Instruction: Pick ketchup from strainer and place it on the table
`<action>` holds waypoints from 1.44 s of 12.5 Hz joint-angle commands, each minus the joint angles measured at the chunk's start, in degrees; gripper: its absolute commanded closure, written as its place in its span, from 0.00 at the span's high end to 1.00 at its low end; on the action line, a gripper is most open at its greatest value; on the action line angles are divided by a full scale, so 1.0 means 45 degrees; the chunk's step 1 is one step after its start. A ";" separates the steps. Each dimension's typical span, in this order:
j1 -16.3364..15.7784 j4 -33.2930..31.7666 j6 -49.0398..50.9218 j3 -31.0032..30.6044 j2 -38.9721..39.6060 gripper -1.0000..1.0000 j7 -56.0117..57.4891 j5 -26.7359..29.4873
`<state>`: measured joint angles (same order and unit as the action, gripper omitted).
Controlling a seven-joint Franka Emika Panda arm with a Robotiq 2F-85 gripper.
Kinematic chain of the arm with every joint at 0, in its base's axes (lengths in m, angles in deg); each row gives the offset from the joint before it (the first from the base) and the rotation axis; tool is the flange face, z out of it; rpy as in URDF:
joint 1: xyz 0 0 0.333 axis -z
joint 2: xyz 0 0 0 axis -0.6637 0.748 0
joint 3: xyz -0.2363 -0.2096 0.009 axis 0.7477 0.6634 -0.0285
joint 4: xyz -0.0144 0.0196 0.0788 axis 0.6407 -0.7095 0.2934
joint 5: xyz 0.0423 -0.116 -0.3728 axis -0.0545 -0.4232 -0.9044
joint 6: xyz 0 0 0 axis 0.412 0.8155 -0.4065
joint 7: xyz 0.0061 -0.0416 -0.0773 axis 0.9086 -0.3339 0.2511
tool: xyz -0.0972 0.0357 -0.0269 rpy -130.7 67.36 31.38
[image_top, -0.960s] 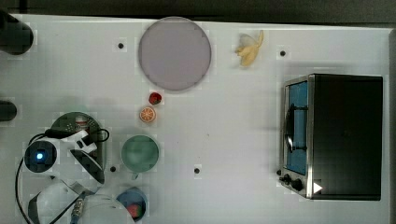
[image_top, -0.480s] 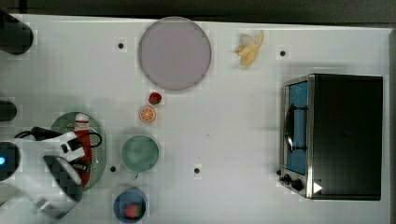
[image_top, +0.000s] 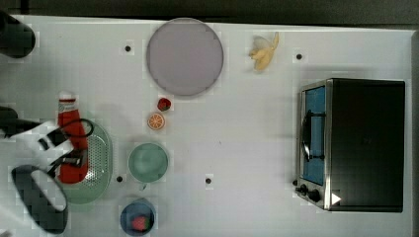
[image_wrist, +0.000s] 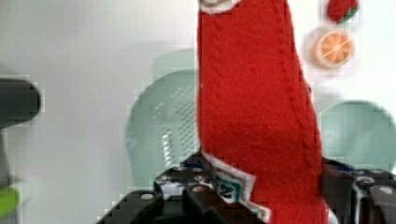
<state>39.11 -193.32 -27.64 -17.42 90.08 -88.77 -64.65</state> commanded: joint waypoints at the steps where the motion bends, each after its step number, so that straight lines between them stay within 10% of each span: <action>1: 0.1581 -0.0094 0.0493 0.2041 0.0392 0.63 0.2667 0.0144; 10: 0.2359 -0.1740 -0.0425 0.6851 0.0524 0.63 0.6771 0.0136; 18: 0.2299 -0.2823 -0.3932 0.7017 0.3469 0.63 0.6774 0.0137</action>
<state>50.73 -205.18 -43.79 14.57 105.50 -60.56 -63.41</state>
